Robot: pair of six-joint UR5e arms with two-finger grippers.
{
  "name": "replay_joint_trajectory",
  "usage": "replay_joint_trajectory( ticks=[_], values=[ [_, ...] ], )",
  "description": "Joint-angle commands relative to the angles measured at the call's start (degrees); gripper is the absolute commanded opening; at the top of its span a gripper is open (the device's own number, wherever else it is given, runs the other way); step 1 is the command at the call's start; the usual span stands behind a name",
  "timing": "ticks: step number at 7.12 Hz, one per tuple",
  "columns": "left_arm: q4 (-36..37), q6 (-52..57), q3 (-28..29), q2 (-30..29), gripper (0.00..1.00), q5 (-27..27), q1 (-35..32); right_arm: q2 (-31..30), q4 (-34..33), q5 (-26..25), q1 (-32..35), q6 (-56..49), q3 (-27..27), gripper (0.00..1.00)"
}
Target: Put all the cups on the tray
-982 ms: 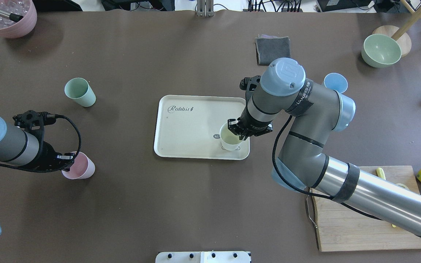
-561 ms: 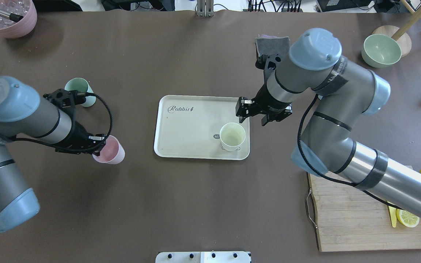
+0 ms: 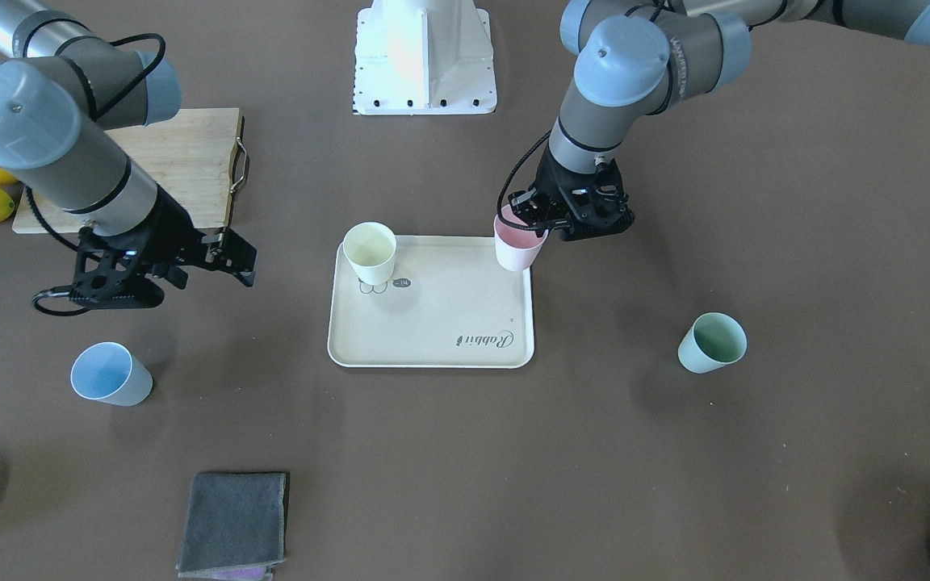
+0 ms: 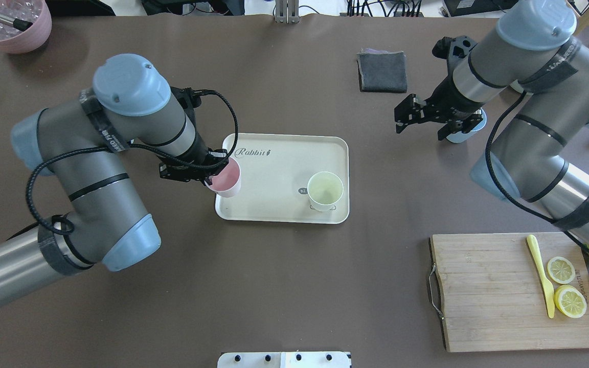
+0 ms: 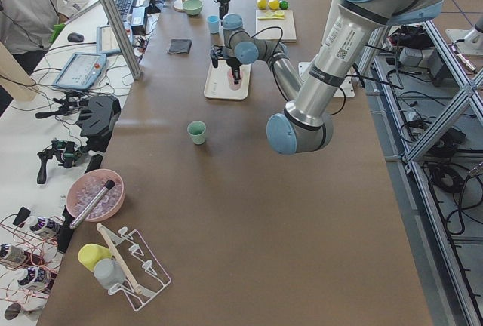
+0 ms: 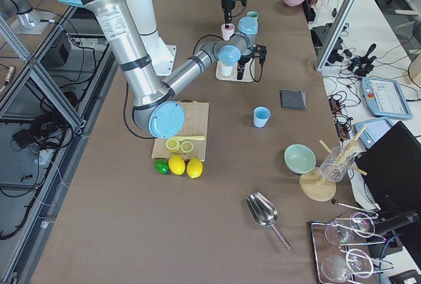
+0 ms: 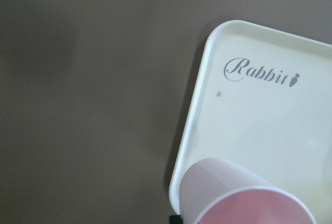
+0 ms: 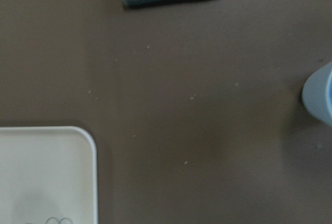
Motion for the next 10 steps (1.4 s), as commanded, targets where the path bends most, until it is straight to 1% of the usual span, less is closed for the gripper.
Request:
replay_joint_trajectory(
  ticks=[1,2,3,4,5,6,7,8,9,10],
  values=[
    [-2.9,-0.8,6.4,-3.5,0.00,0.1,0.3,0.1,0.2,0.5,7.3,-13.8,-8.9,1.00],
    [-3.6,-2.6,7.3,-3.7,0.00,0.1,1.2,0.1,0.4,1.1,9.4,-18.4,-12.0,1.00],
    [-5.6,-3.1,9.7,-4.9,0.00,0.4,1.7,0.2,0.4,1.3,9.8,-20.1,-13.5,1.00],
    [-6.1,-3.2,10.8,-5.0,0.08,3.0,3.1,0.2,0.7,0.9,9.8,-20.7,-16.0,1.00],
    [-6.5,-2.9,10.6,-5.0,0.75,3.6,3.3,0.5,0.8,0.9,9.5,-21.3,-17.1,1.00],
    [-5.8,-2.7,9.7,-5.8,0.98,3.3,3.1,0.0,0.9,0.9,9.4,-21.6,-17.1,0.96],
    [-2.8,-2.4,6.5,-5.7,0.98,2.3,1.6,-1.0,0.9,0.6,8.1,-21.3,-17.1,0.48],
    [2.6,-0.2,2.6,-5.3,0.98,-2.5,-2.3,-1.6,1.0,0.6,6.9,-20.9,-17.0,0.06],
    [7.8,6.8,-1.6,-3.8,0.98,-4.2,-6.8,-1.4,1.0,0.6,6.1,-20.3,-17.1,0.00],
    [9.7,13.3,-2.9,-1.9,0.98,-5.7,-11.6,-0.8,0.9,0.8,5.9,-20.0,-17.1,0.00]
  ],
)
